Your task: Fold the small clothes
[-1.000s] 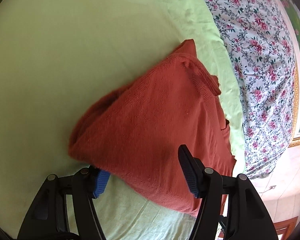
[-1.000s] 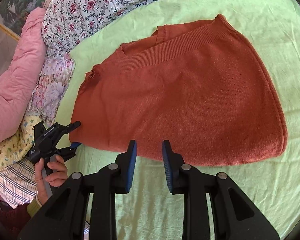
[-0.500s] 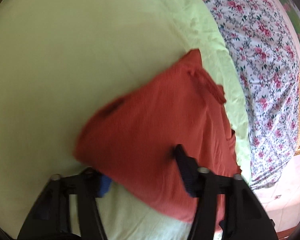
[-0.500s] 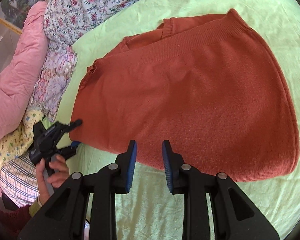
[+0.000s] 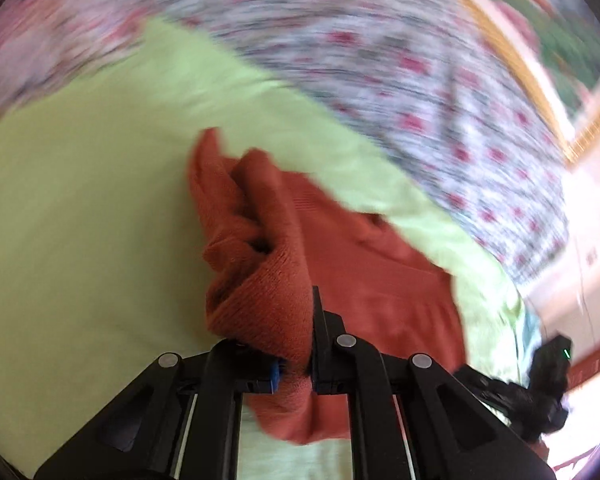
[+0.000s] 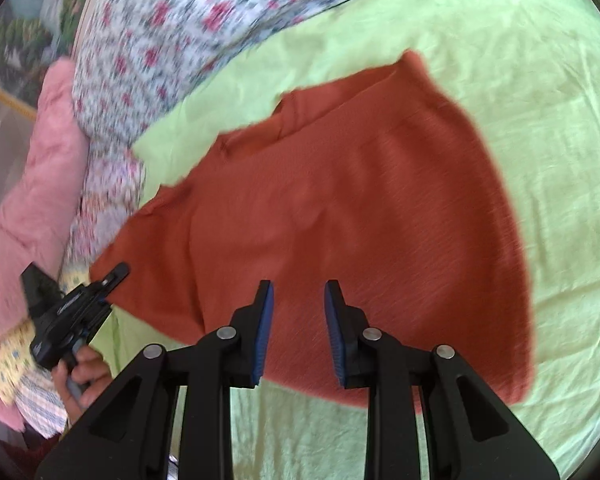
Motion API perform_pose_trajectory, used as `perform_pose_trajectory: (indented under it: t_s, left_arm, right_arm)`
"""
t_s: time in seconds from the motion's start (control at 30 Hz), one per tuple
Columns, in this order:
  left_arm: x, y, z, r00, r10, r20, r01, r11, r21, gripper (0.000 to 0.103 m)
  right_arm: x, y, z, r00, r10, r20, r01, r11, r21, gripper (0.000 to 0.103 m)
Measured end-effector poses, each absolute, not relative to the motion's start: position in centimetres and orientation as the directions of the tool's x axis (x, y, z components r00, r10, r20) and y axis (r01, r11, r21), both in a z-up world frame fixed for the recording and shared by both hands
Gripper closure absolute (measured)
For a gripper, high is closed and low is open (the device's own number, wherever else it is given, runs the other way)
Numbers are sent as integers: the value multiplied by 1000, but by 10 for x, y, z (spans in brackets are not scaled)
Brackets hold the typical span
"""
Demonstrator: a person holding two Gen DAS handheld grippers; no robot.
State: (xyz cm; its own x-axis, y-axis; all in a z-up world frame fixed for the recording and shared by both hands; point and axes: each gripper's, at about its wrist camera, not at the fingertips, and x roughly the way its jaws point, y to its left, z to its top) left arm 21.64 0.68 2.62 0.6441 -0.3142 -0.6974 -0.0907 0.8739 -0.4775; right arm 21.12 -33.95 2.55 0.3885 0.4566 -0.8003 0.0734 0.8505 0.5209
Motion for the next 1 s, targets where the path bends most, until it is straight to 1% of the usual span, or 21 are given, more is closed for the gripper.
perform_pose_trajectory:
  t_s: [0.17,0.23,0.3,0.4,0.5,0.53,0.6,0.63,0.8,0.83,0.87,0.9,0.93,1.0]
  left_arm:
    - [230,-84,45,598,-443,-668,134,877,-461,95]
    - [229,-116,40,560,-487,-671,200,865,-460,95]
    - [228,-148,28,517,-501,-694,251,864,-437,95]
    - [220,-182,6,453,-500,-738,310,865,-395,95]
    - [210,-195,-6,433,-468,-770,339,876,-342,95]
    - [207,-195,-7,433,-460,-775,346,879,-328,95]
    - [203,-196,-4,442,-447,-777,361,882,-303,95]
    - [201,-195,-3,446,-443,-777,370,882,-291,95]
    - [196,-195,2,463,-419,-781,395,886,-241,95]
    - [198,-196,2,466,-416,-781,398,887,-235,95]
    - [198,-196,3,467,-414,-781,400,887,-230,95]
    - [198,-197,4,470,-413,-780,404,886,-226,95]
    - [196,-198,7,473,-415,-777,411,884,-222,96]
    - [195,-203,16,484,-426,-765,436,875,-212,96]
  right_arm:
    - [212,-374,33,448,470,-761,124,810,573,76]
    - [213,-389,36,468,481,-742,137,789,599,76]
    - [215,-395,37,470,497,-729,137,775,617,75]
    - [222,-400,27,450,550,-703,149,730,667,75]
    - [233,-399,12,417,619,-666,169,667,726,74]
    - [238,-397,7,405,638,-655,173,650,740,68]
    - [251,-390,-3,376,680,-629,180,612,770,60]
    - [256,-388,-6,368,689,-624,182,605,775,57]
    - [299,-368,-31,321,765,-558,201,521,829,56]
    - [309,-363,-34,316,752,-578,200,543,816,56]
    - [314,-361,-35,312,738,-598,199,565,801,56]
    - [322,-356,-35,308,721,-621,187,594,782,66]
    - [328,-353,-34,308,712,-631,175,610,773,84]
    - [336,-349,-21,318,686,-654,131,652,747,86]
